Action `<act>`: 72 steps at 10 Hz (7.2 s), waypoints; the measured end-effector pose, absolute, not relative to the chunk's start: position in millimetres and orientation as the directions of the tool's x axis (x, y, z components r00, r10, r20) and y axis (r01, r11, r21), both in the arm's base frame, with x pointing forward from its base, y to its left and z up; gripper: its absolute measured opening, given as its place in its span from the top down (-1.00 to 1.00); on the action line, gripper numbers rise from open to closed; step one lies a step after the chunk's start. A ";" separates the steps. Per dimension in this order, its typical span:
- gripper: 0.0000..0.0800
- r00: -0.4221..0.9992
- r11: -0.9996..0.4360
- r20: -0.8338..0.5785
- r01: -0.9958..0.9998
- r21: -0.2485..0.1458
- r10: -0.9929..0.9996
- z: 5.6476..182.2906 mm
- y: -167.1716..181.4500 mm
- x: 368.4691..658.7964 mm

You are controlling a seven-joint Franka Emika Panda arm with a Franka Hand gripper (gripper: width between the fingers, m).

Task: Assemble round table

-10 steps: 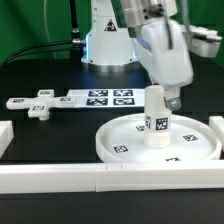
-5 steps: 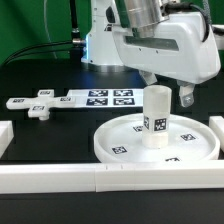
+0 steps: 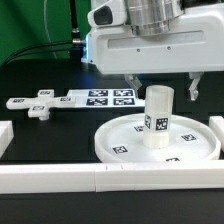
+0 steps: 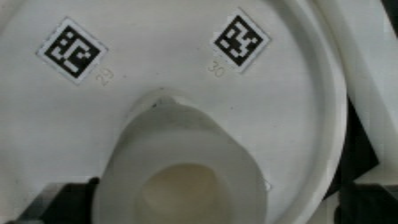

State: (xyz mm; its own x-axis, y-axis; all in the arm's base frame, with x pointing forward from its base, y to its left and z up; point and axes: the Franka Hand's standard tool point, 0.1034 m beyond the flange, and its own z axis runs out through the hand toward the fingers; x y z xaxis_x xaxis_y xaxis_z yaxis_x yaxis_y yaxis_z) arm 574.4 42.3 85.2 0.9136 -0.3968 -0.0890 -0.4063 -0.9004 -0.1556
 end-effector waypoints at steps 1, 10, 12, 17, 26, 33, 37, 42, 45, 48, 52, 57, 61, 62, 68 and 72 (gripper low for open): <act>-0.62 0.952 -0.939 -0.066 -0.307 -0.154 -0.300 86.0 41.2 575.4; -0.62 0.911 -0.906 0.035 0.412 -0.100 0.410 90.1 35.8 582.5; -0.62 0.858 -0.853 0.045 0.513 -0.095 0.511 90.0 34.1 582.5; -0.62 0.603 -0.601 0.039 0.797 -0.056 0.797 85.7 31.2 581.2; 0.92 0.428 -0.426 0.040 0.903 -0.054 0.903 80.2 24.7 577.7; 0.79 0.332 -0.331 0.017 0.942 -0.052 0.943 87.8 0.4 577.0; -0.38 0.320 -0.320 0.012 0.946 -0.049 0.947 87.8 -2.1 576.7; -0.62 0.347 -0.346 0.010 0.937 -0.050 0.938 87.1 -23.3 574.6; -0.62 0.352 -0.351 0.008 0.935 -0.054 0.936 84.1 -26.0 572.1; 0.04 0.364 -0.363 0.006 0.930 -0.061 0.931 81.8 -33.0 569.5; 0.98 0.394 -0.393 0.004 0.918 -0.060 0.919 81.7 -33.1 571.0; 1.00 0.385 -0.384 0.007 0.922 -0.052 0.923 85.6 -32.5 573.6; 0.23 0.322 -0.321 0.013 0.946 -0.033 0.947 87.5 -52.5 574.8; -0.31 0.321 -0.320 0.015 0.947 -0.029 0.947 90.7 -58.2 576.6; -0.62 0.305 -0.305 0.012 0.952 -0.040 0.952 87.8 -69.1 569.6; -0.62 0.327 -0.326 0.010 0.944 -0.052 0.945 82.4 -91.2 561.0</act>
Offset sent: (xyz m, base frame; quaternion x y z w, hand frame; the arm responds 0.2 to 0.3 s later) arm 0.0000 0.0000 0.0000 0.0000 0.0000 -0.1938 0.9810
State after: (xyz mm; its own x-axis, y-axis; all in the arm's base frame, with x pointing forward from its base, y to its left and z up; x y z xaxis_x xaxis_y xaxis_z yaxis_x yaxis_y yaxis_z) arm 561.0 -91.2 82.4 0.3271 0.9449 0.0099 0.9439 -0.3261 -0.0522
